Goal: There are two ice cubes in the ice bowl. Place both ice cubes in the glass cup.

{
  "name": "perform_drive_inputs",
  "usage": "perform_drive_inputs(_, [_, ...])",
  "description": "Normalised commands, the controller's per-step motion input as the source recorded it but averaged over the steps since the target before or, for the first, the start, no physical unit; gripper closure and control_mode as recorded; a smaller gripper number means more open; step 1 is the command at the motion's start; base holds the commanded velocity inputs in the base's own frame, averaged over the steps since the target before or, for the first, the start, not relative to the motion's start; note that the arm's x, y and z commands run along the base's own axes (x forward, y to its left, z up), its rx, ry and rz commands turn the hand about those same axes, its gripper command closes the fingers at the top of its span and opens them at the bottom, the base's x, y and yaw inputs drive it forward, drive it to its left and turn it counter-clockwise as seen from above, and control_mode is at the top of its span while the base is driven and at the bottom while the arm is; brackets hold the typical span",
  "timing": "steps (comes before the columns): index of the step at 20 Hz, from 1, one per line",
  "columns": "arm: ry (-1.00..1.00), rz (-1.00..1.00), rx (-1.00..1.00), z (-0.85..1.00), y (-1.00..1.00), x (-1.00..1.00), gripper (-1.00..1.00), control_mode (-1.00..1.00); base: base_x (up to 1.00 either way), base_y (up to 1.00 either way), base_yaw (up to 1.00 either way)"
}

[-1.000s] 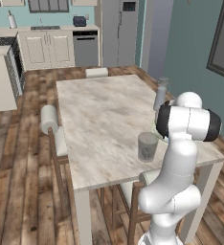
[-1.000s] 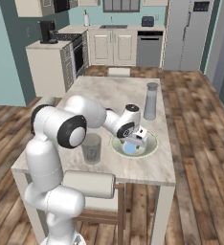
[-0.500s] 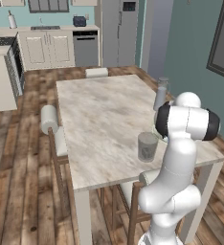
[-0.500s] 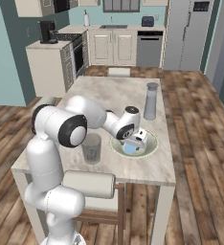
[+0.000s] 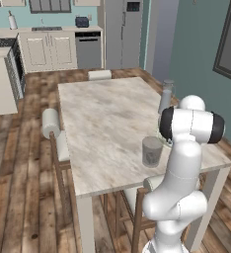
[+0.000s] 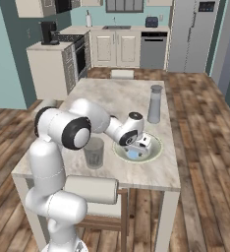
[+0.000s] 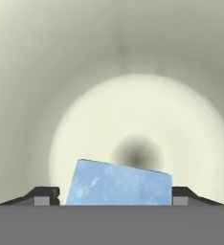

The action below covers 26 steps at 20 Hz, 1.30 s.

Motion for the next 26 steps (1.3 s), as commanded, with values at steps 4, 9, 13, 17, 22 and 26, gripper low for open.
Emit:
perform_drive_inputs(4, [0.0,0.0,0.0,0.06,0.01,0.0,1.0,-1.0,0.0,0.0,0.0])
perform_drive_inputs(9, [0.0,-0.02,0.0,0.74,0.11,-0.14,1.0,-1.0,0.0,0.0,0.0])
perform_drive_inputs(13, [0.0,0.0,0.0,1.0,0.3,-0.3,1.0,-1.0,0.0,0.0,0.0])
perform_drive_inputs(17, [0.0,0.0,0.0,0.99,0.66,-0.08,1.0,-1.0,0.0,0.0,0.0])
perform_drive_inputs(22, [0.02,0.0,0.0,0.52,0.98,0.0,1.0,-1.0,0.0,0.0,0.0])
perform_drive_inputs(26, [0.0,0.0,0.0,0.01,0.86,0.0,1.0,-1.0,0.0,0.0,0.0])
